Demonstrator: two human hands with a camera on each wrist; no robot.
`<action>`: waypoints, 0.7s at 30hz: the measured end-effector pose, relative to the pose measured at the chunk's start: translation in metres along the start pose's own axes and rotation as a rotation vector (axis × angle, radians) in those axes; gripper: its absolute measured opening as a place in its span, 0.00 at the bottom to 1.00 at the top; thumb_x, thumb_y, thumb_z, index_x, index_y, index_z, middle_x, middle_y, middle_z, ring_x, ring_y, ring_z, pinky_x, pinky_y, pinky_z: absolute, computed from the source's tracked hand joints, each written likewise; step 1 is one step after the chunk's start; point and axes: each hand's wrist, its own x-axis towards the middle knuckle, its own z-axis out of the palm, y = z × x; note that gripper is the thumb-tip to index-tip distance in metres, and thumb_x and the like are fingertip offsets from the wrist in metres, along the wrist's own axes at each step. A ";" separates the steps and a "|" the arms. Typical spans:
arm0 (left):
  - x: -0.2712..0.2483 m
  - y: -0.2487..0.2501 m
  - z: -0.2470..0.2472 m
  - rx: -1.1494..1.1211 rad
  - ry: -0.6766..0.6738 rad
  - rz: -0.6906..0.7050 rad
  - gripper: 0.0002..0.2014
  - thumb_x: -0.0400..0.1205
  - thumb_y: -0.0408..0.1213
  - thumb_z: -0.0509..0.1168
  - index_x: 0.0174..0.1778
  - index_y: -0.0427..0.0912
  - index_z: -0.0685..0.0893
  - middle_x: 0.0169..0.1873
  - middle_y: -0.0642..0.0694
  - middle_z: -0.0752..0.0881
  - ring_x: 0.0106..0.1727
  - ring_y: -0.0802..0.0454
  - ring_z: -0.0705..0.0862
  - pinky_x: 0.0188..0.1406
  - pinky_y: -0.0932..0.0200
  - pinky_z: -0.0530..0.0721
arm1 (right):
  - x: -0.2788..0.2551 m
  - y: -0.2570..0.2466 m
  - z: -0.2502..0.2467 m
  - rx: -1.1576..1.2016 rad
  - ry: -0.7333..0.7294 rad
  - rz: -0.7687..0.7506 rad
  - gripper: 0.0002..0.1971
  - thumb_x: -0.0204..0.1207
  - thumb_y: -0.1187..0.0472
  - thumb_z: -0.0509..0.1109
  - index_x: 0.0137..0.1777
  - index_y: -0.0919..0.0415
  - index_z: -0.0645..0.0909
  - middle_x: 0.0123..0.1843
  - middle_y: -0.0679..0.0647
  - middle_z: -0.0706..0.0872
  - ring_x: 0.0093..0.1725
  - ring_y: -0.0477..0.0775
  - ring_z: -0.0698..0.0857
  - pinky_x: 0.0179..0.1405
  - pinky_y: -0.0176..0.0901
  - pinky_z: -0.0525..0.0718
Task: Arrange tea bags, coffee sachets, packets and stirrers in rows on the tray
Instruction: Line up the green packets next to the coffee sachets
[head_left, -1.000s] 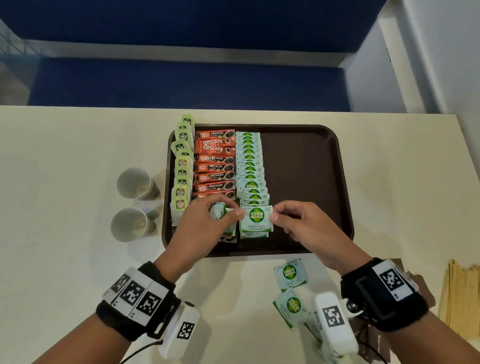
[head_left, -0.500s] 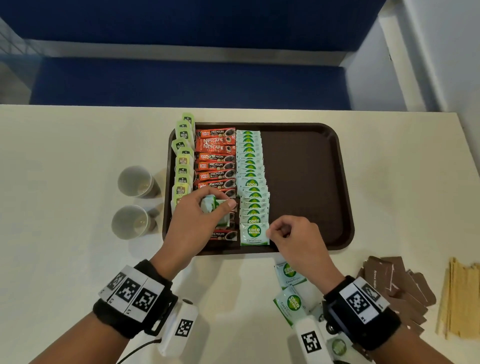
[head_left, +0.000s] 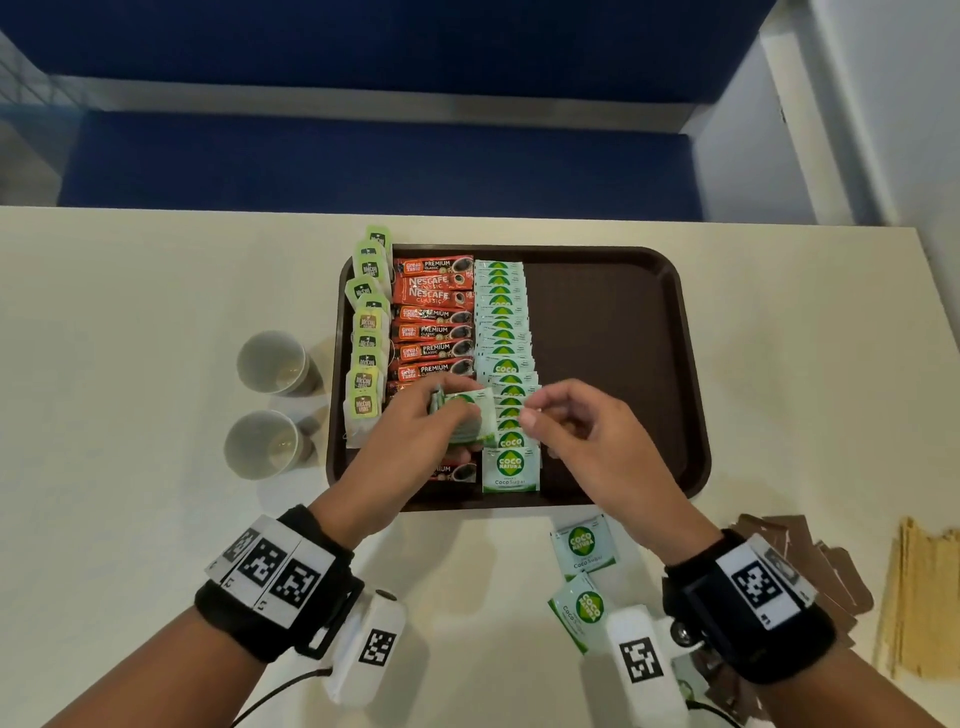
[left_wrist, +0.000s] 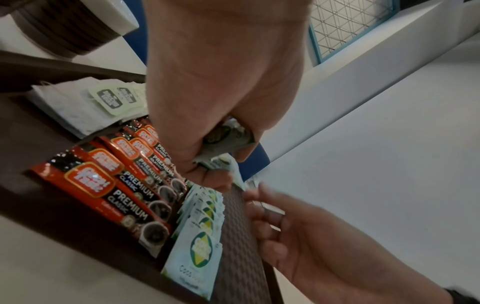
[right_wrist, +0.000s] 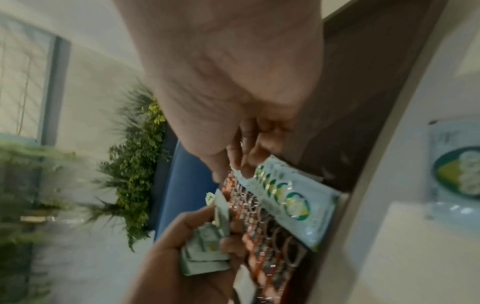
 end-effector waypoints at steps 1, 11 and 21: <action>0.000 0.002 0.001 -0.006 -0.034 0.022 0.10 0.92 0.31 0.66 0.64 0.46 0.89 0.66 0.49 0.90 0.50 0.55 0.96 0.44 0.57 0.92 | 0.000 -0.008 0.000 0.055 -0.055 0.000 0.09 0.83 0.48 0.79 0.59 0.47 0.89 0.48 0.49 0.94 0.46 0.45 0.91 0.42 0.34 0.86; -0.001 0.005 -0.009 0.057 -0.118 0.054 0.06 0.93 0.31 0.65 0.64 0.39 0.85 0.57 0.40 0.95 0.50 0.42 0.97 0.50 0.44 0.96 | 0.007 -0.010 -0.014 0.107 -0.040 0.038 0.03 0.83 0.61 0.80 0.55 0.55 0.92 0.47 0.53 0.96 0.46 0.53 0.93 0.46 0.39 0.92; -0.004 -0.003 -0.015 0.185 -0.035 0.009 0.10 0.91 0.30 0.62 0.57 0.44 0.89 0.41 0.42 0.88 0.31 0.43 0.88 0.27 0.56 0.80 | -0.001 0.024 -0.006 -0.066 -0.112 0.112 0.02 0.85 0.63 0.77 0.51 0.56 0.91 0.41 0.56 0.94 0.38 0.50 0.91 0.42 0.40 0.92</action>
